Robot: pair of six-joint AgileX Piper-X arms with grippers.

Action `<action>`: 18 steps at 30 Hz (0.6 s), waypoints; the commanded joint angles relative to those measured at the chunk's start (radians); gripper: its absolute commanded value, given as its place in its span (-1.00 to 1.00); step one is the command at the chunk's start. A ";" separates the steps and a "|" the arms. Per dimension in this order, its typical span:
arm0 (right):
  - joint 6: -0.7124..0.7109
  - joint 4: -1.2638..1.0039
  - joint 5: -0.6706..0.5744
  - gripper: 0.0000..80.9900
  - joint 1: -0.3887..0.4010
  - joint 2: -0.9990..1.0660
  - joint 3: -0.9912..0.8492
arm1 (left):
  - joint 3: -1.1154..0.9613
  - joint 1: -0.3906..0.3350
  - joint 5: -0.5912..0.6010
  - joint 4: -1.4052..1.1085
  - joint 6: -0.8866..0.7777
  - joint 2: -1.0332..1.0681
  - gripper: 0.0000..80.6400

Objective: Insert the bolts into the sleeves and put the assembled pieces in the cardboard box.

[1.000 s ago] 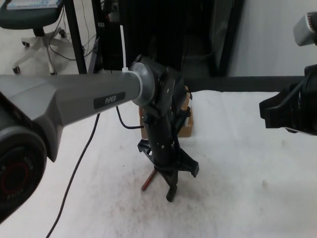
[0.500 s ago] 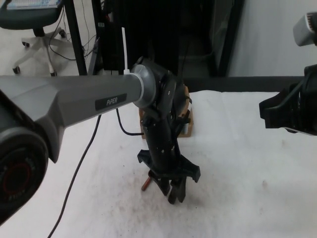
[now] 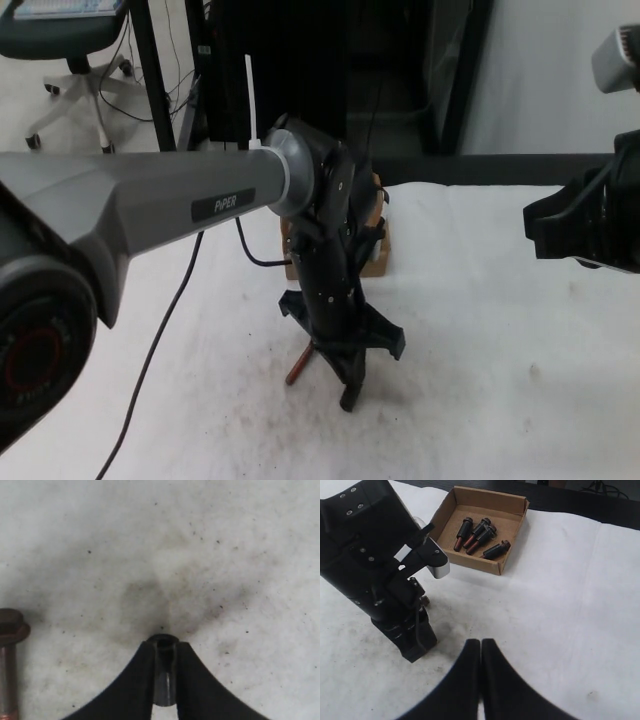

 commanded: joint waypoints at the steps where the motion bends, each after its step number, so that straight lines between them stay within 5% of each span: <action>1: -0.008 0.004 -0.005 -0.99 0.001 -0.009 -0.006 | -0.001 -0.006 0.047 -0.003 0.004 -0.005 -0.63; 8: -0.008 0.004 -0.005 -0.99 0.001 -0.009 -0.006 | -0.001 -0.006 0.023 0.004 -0.019 -0.005 0.14; 18: -0.008 0.004 -0.005 -0.99 0.001 -0.009 -0.006 | 0.025 -0.026 0.010 0.002 -0.024 0.023 0.12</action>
